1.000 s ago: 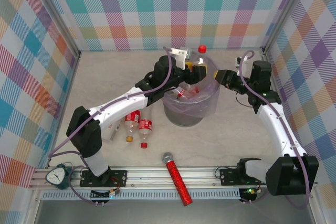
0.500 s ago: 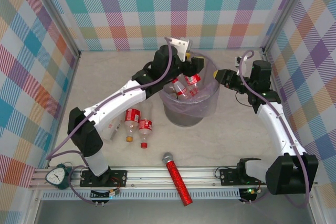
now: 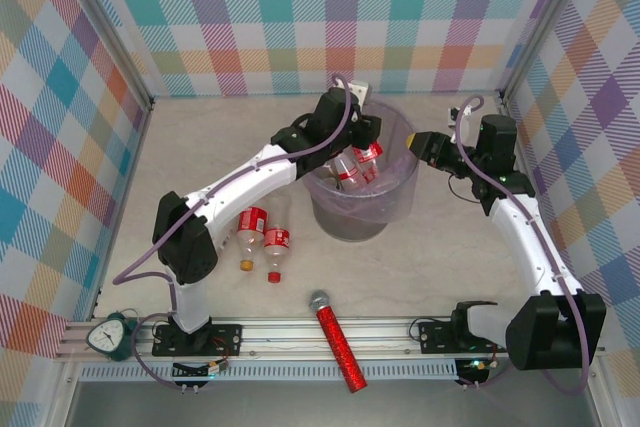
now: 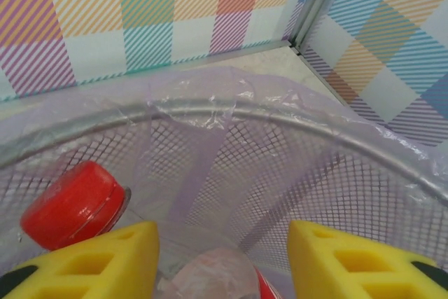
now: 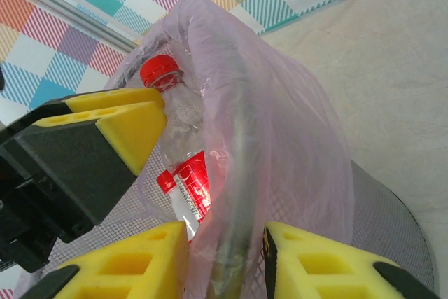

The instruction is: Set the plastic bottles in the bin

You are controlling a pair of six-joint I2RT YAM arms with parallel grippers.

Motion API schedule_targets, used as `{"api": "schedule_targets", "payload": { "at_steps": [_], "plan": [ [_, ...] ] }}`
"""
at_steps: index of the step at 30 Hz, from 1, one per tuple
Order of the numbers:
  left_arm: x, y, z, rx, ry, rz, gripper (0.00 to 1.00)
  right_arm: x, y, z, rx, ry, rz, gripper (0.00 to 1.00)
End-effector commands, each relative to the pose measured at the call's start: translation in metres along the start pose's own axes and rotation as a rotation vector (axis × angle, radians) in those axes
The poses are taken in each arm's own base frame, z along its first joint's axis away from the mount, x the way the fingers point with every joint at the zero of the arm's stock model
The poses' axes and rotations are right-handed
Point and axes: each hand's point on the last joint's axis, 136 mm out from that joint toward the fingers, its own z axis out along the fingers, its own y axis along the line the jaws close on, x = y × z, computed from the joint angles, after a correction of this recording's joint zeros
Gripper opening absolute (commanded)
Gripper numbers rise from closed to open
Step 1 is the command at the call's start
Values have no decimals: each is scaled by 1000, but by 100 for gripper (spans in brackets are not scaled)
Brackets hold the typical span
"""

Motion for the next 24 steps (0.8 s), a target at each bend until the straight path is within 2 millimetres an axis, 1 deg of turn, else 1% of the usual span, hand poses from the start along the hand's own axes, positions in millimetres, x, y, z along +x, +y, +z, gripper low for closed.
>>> {"api": "schedule_targets", "payload": {
  "at_steps": [1, 5, 6, 8, 10, 13, 15, 17, 20, 22, 24],
  "plan": [
    [34, 7, 4, -14, 99, -27, 35, 12, -7, 5, 3, 48, 20, 34],
    [49, 4, -5, 2, 106, -68, 28, 12, -8, 7, -1, 52, 25, 34],
    [54, 5, -8, 3, 113, -78, 27, 13, -9, 8, -3, 54, 28, 34],
    [56, 1, -13, 16, 97, -103, 26, 13, -8, 9, -7, 54, 32, 34],
    [64, -5, -19, 31, 103, -119, 25, 13, -9, 10, -9, 57, 34, 34],
    [82, -15, -21, 46, 140, -124, 24, 14, -9, 11, -9, 59, 35, 34],
    [90, -16, -21, 45, 160, -119, 23, 15, -8, 13, -11, 63, 37, 34],
    [92, -16, -21, 41, 169, -123, 22, 15, -8, 14, -13, 65, 35, 34],
    [90, -25, -26, 66, 168, -132, 20, 15, -6, 14, -15, 64, 32, 34],
    [86, -27, -32, 66, 158, -124, 21, 15, -6, 14, -12, 63, 32, 34],
    [73, -27, -42, 69, 127, -116, 23, 15, -5, 14, -14, 64, 32, 34]
  ]
}}
